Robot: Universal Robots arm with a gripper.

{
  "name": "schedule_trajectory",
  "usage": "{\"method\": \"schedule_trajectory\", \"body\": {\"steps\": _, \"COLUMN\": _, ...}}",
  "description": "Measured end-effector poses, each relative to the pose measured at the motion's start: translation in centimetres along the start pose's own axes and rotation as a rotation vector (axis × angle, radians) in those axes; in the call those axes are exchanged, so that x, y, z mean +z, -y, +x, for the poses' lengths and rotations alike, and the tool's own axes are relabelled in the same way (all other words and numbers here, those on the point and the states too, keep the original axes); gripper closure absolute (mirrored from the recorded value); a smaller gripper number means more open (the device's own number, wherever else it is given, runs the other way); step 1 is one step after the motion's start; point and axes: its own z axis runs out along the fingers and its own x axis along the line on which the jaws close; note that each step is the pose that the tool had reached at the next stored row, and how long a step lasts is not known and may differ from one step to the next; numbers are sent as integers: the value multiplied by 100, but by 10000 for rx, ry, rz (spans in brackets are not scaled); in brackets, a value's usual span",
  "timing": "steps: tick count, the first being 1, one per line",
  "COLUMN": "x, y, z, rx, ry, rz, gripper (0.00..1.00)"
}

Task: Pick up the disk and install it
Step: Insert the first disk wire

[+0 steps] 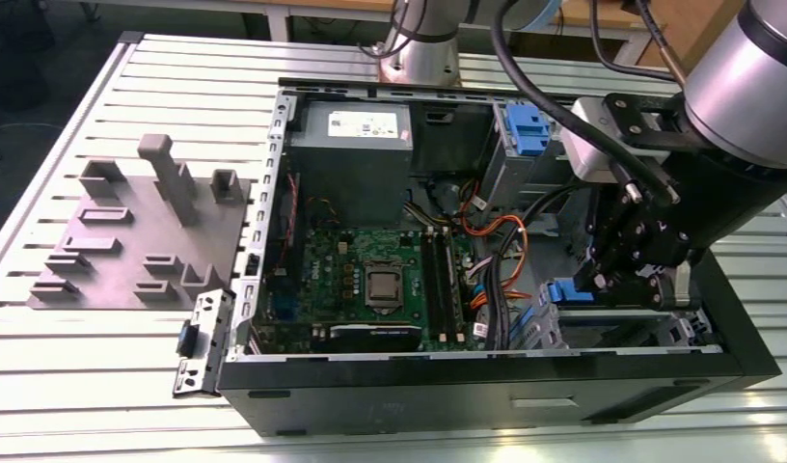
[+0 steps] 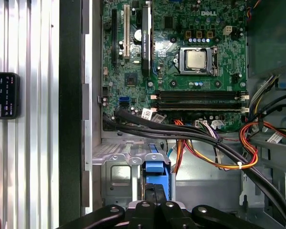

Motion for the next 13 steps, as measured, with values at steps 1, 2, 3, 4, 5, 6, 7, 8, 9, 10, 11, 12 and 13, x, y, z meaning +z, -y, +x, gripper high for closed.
{"method": "schedule_trajectory", "body": {"steps": 1, "x": 0, "y": 5, "z": 0, "rx": -2, "ry": 0, "rz": 0, "gripper": 89}}
{"method": "schedule_trajectory", "body": {"steps": 2, "x": 0, "y": 9, "z": 0, "rx": -1, "ry": 0, "rz": 0, "gripper": 89}}
{"method": "schedule_trajectory", "body": {"steps": 3, "x": -1, "y": 11, "z": 0, "rx": -1, "ry": 0, "rz": 0, "gripper": 89}}
{"method": "schedule_trajectory", "body": {"steps": 4, "x": -1, "y": 12, "z": 0, "rx": 0, "ry": -1, "rz": 0, "gripper": 89}}
{"method": "schedule_trajectory", "body": {"steps": 5, "x": -1, "y": 14, "z": 0, "rx": -1, "ry": -1, "rz": 0, "gripper": 89}}
{"method": "schedule_trajectory", "body": {"steps": 6, "x": -1, "y": 14, "z": 0, "rx": -1, "ry": -1, "rz": 0, "gripper": 89}}
{"method": "schedule_trajectory", "body": {"steps": 7, "x": -2, "y": 14, "z": 0, "rx": -1, "ry": 0, "rz": 0, "gripper": 89}}
{"method": "schedule_trajectory", "body": {"steps": 8, "x": -3, "y": 14, "z": 0, "rx": -1, "ry": 1, "rz": 0, "gripper": 89}}
{"method": "schedule_trajectory", "body": {"steps": 9, "x": -7, "y": 14, "z": 0, "rx": -1, "ry": -1, "rz": 0, "gripper": 89}}
{"method": "schedule_trajectory", "body": {"steps": 10, "x": -11, "y": 14, "z": 0, "rx": -1, "ry": -2, "rz": 0, "gripper": 89}}
{"method": "schedule_trajectory", "body": {"steps": 11, "x": -14, "y": 14, "z": 0, "rx": -1, "ry": -1, "rz": 0, "gripper": 89}}
{"method": "schedule_trajectory", "body": {"steps": 12, "x": -15, "y": 14, "z": 0, "rx": -1, "ry": 1, "rz": 0, "gripper": 89}}
{"method": "schedule_trajectory", "body": {"steps": 13, "x": -15, "y": 14, "z": 0, "rx": -1, "ry": 2, "rz": 0, "gripper": 89}}
